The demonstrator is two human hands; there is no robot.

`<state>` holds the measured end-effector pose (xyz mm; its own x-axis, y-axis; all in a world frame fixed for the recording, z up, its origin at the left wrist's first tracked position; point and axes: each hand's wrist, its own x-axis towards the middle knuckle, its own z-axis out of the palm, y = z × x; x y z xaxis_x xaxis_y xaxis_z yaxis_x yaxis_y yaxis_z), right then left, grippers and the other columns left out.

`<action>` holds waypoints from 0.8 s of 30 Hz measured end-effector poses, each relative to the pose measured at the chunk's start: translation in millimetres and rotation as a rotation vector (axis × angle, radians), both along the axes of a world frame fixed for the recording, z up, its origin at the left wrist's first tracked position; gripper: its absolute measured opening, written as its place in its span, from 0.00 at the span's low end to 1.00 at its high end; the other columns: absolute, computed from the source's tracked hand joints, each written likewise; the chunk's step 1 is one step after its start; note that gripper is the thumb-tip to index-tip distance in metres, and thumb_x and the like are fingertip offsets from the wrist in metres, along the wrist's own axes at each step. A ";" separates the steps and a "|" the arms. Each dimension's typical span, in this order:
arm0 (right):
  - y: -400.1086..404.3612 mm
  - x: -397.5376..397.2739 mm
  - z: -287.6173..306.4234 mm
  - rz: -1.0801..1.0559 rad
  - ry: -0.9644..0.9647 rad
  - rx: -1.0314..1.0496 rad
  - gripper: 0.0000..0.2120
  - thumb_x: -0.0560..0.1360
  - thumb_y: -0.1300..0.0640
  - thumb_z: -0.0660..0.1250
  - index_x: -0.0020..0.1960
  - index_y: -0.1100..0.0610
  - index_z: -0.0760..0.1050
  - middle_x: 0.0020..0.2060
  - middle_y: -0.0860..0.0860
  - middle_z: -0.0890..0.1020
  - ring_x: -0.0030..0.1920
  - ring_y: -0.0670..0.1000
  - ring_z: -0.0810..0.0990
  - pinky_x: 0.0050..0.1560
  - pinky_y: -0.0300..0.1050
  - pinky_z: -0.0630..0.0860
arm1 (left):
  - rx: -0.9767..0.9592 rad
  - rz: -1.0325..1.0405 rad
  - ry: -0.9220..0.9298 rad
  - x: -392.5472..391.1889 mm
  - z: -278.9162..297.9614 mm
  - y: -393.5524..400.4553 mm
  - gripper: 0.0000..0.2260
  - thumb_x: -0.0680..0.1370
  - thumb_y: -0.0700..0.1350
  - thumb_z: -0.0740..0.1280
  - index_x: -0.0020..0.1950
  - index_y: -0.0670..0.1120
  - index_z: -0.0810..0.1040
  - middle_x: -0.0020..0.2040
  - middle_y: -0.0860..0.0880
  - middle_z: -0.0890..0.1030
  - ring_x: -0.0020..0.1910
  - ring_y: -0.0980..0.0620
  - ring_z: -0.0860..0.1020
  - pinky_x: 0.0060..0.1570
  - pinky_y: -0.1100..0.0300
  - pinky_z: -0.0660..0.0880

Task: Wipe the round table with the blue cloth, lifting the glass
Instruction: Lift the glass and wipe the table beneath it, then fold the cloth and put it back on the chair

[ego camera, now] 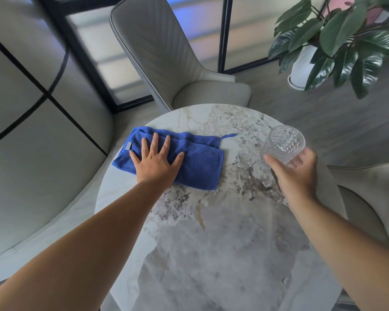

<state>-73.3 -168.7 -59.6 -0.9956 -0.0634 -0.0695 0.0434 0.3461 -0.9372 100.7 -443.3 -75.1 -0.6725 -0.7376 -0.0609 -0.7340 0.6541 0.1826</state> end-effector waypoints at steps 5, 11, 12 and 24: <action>11.7 51.6 -0.7 -0.162 0.088 -0.012 0.27 0.67 0.49 0.71 0.63 0.59 0.73 0.57 0.60 0.80 0.54 0.60 0.81 0.55 0.53 0.77 | 0.035 -0.043 0.081 0.8 10.0 15.8 0.23 0.84 0.62 0.50 0.78 0.61 0.65 0.83 0.51 0.60 0.82 0.43 0.51 0.77 0.32 0.45; -21.1 97.0 36.9 0.178 0.081 0.014 0.11 0.72 0.54 0.72 0.54 0.52 0.77 0.53 0.55 0.81 0.51 0.55 0.81 0.53 0.49 0.78 | 0.172 -0.136 0.393 11.1 62.4 58.9 0.19 0.86 0.55 0.56 0.77 0.59 0.70 0.75 0.52 0.73 0.72 0.47 0.71 0.70 0.48 0.70; -29.1 96.6 46.5 0.240 0.004 0.047 0.14 0.73 0.51 0.73 0.56 0.51 0.77 0.54 0.52 0.81 0.53 0.53 0.80 0.52 0.46 0.76 | 0.259 -0.144 0.469 14.8 75.8 67.0 0.18 0.86 0.55 0.56 0.76 0.58 0.71 0.72 0.52 0.76 0.68 0.49 0.74 0.65 0.52 0.74; -28.1 131.3 222.6 0.747 -0.803 -0.498 0.24 0.72 0.41 0.73 0.61 0.55 0.84 0.60 0.59 0.85 0.61 0.57 0.84 0.59 0.51 0.81 | 1.581 -0.094 0.966 94.6 255.9 98.8 0.19 0.84 0.56 0.60 0.73 0.52 0.74 0.71 0.42 0.78 0.70 0.41 0.77 0.67 0.41 0.70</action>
